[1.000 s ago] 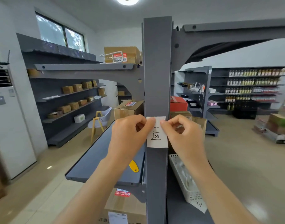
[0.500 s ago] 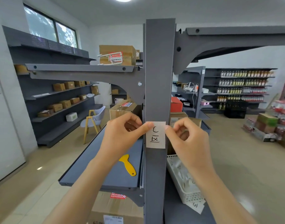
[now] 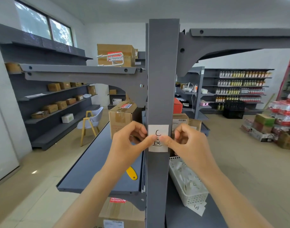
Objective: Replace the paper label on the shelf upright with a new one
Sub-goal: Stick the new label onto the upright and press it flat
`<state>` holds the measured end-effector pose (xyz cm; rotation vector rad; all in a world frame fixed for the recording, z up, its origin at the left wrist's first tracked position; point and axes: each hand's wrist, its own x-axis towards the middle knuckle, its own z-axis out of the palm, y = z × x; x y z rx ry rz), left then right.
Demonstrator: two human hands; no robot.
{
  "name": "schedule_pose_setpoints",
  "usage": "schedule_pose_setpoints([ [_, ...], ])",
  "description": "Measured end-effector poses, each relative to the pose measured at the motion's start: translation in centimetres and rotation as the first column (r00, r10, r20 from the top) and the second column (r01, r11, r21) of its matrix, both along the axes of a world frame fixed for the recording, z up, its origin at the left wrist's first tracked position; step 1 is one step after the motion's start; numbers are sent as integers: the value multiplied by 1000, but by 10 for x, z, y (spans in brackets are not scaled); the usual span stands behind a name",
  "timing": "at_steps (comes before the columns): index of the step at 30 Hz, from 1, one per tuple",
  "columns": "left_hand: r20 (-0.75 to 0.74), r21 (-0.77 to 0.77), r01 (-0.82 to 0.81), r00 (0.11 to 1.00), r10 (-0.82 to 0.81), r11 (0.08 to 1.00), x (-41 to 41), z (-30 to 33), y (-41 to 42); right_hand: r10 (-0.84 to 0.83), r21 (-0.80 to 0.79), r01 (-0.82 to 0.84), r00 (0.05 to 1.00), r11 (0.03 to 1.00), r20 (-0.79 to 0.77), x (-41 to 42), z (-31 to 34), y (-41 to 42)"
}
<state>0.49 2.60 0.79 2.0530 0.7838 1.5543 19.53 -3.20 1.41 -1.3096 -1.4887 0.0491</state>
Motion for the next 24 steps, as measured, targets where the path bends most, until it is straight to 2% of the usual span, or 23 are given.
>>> schedule_pose_setpoints([
  [8,-263,185,-8,963,57,983,-14,-14,7,-33,-68,47,981,997,192,2,-17,-7],
  [11,-234,155,-1,971,38,988,-16,1,4,-57,-4,59,979,998,196,-4,-3,-7],
  [14,-146,53,-38,988,46,998,-11,25,-1,-22,85,16,997,996,77,-12,17,-4],
  [19,-216,158,-144,960,177,977,-9,34,2,-131,101,119,983,988,131,-10,35,-2],
  [22,-245,276,-207,929,276,939,-6,18,-1,-139,92,122,966,988,219,-7,24,-6],
  [24,-253,302,-236,914,316,924,-5,5,-4,-129,70,115,963,991,235,-6,12,-9],
])
